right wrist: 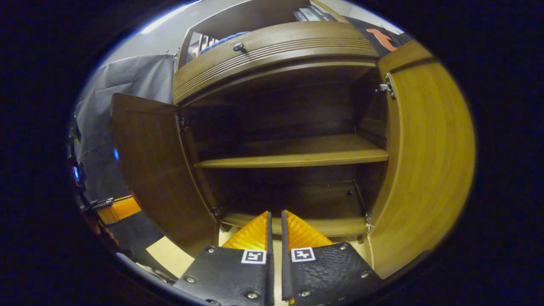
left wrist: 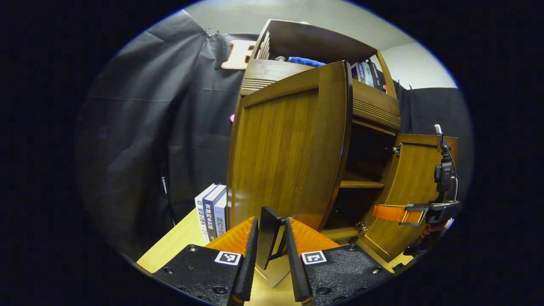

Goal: Open the right door of the double-door shoe cabinet with the right hand, and open the left door with the left hand.

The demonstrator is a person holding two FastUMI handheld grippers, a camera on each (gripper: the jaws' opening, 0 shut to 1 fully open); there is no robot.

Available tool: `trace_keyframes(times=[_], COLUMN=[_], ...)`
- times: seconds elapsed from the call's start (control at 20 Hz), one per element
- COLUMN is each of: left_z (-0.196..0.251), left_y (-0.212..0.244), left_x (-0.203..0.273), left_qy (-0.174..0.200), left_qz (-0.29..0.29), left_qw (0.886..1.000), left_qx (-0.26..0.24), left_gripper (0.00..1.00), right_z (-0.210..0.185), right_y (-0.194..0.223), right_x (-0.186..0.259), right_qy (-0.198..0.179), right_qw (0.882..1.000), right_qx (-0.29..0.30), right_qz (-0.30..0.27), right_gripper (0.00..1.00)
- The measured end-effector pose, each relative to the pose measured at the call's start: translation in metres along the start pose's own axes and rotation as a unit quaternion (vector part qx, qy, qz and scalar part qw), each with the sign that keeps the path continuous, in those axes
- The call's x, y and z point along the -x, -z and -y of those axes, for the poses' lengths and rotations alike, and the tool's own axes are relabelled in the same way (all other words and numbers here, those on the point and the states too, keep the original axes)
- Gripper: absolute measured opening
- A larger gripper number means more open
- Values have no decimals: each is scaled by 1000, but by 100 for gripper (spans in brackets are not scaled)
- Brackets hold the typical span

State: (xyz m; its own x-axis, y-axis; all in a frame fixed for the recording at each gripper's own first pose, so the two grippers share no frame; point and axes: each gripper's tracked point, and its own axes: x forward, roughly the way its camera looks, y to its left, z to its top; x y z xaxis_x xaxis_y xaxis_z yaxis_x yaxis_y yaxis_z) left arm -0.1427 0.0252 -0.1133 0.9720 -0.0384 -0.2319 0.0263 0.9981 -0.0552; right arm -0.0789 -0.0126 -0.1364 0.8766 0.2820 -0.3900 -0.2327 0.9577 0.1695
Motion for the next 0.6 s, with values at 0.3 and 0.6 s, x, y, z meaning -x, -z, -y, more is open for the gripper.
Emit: trace_keyframes(times=[0.3,0.6], left_z=[-24,-45], left_y=[-3,-10], left_x=[13,21], left_qy=[-42,-60], left_qz=[4,11], left_qw=[999,997], left_qx=[-13,-42], left_gripper=[38,36], right_z=[-5,-9], right_y=[1,2], right_x=[0,0], right_qy=[-14,-23], right_qw=[1000,1000], right_qx=[1,5], right_qz=[-2,-4], right_gripper=[7,7])
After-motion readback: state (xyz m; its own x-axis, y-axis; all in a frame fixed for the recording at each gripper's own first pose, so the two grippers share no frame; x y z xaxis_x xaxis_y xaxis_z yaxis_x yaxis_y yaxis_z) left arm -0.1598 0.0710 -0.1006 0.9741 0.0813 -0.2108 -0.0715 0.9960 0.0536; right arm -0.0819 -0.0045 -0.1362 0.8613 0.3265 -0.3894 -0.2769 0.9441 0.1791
